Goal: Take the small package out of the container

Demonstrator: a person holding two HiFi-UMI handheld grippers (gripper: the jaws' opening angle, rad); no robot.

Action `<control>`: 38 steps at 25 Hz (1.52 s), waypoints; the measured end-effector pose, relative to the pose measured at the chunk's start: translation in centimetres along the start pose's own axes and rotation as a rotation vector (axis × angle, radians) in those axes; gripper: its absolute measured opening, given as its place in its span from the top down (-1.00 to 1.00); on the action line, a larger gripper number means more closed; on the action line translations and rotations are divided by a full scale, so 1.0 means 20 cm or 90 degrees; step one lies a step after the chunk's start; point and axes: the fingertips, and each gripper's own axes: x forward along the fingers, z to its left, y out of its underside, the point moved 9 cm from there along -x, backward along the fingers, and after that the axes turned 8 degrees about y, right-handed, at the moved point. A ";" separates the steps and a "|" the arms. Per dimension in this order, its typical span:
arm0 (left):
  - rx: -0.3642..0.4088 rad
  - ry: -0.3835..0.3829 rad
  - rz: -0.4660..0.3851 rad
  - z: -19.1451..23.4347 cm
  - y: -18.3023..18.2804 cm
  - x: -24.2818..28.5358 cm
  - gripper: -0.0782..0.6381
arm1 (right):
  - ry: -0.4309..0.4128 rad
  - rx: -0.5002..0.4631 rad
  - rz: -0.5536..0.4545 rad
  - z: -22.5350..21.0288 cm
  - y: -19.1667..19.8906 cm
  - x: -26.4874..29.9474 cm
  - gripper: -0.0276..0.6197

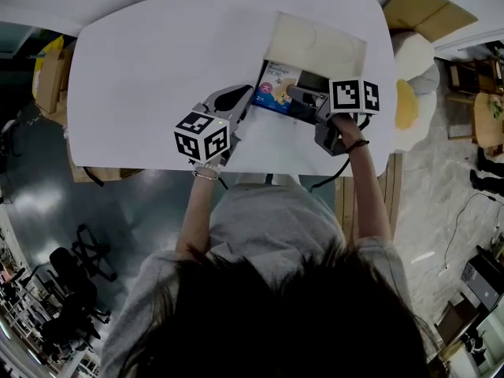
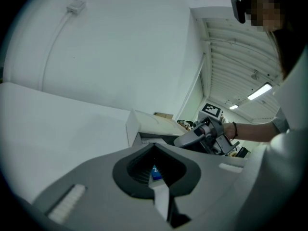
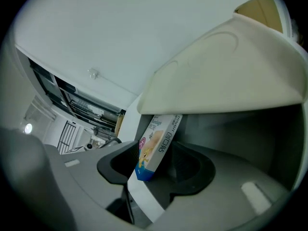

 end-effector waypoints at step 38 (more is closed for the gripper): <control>-0.017 -0.005 -0.013 -0.01 0.00 -0.02 0.81 | -0.113 0.185 0.112 -0.09 -0.05 0.08 0.55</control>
